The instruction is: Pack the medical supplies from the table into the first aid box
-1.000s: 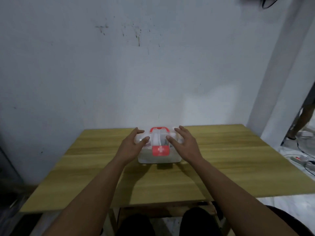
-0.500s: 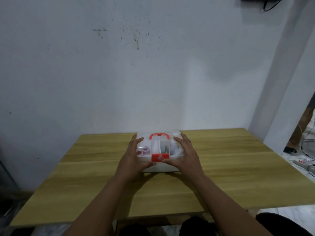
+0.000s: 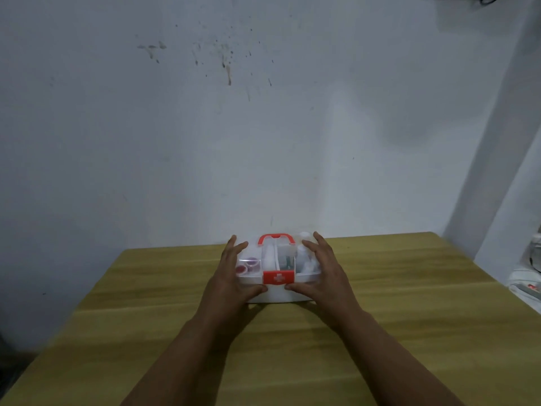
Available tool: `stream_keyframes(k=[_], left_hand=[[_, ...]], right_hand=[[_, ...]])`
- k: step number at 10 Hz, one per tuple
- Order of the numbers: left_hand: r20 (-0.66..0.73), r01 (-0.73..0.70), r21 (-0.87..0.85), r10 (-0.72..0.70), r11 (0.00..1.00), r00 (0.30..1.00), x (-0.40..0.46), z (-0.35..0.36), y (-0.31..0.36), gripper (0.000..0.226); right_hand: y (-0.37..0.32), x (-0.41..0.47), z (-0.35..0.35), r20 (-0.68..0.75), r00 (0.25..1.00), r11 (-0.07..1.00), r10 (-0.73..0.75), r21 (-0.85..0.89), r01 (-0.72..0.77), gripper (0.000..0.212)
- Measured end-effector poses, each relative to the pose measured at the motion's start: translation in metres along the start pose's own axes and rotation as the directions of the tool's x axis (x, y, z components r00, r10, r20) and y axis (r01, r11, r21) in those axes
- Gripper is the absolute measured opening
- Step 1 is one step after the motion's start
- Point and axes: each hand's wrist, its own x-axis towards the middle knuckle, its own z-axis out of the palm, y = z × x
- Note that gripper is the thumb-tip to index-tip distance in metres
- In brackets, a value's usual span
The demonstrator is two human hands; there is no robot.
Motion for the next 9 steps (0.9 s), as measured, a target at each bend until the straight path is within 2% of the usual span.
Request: stream_keyframes(k=[4,6,7,8,9], left_hand=[[-0.007,-0.004,0.058,0.004,0.998,1.0,0.088,0.02,-0.032,0.105],[-0.01,-0.029,0.102,0.031,0.994,0.999,0.096,0.023,-0.037,0.103],[0.034,0.006,0.142,-0.011,0.99,0.999,0.095,0.015,-0.021,0.106],[0.074,0.02,0.19,-0.034,0.982,0.997,0.091,-0.002,0.003,0.105],[0.058,-0.014,0.168,0.005,0.986,0.998,0.07,-0.01,0.027,0.1]], right_hand=[[0.053,0.079,0.024,0.019,0.999,0.999,0.031,0.03,-0.031,0.098],[0.058,0.089,0.024,0.053,0.997,0.999,0.049,0.007,-0.049,0.1],[0.045,0.09,0.016,0.093,0.991,0.992,0.097,-0.085,-0.089,0.108],[0.022,0.093,-0.004,0.168,0.975,0.984,0.149,-0.122,-0.129,0.135],[-0.023,0.095,-0.038,-0.037,0.993,0.984,0.108,0.149,-0.101,0.116]])
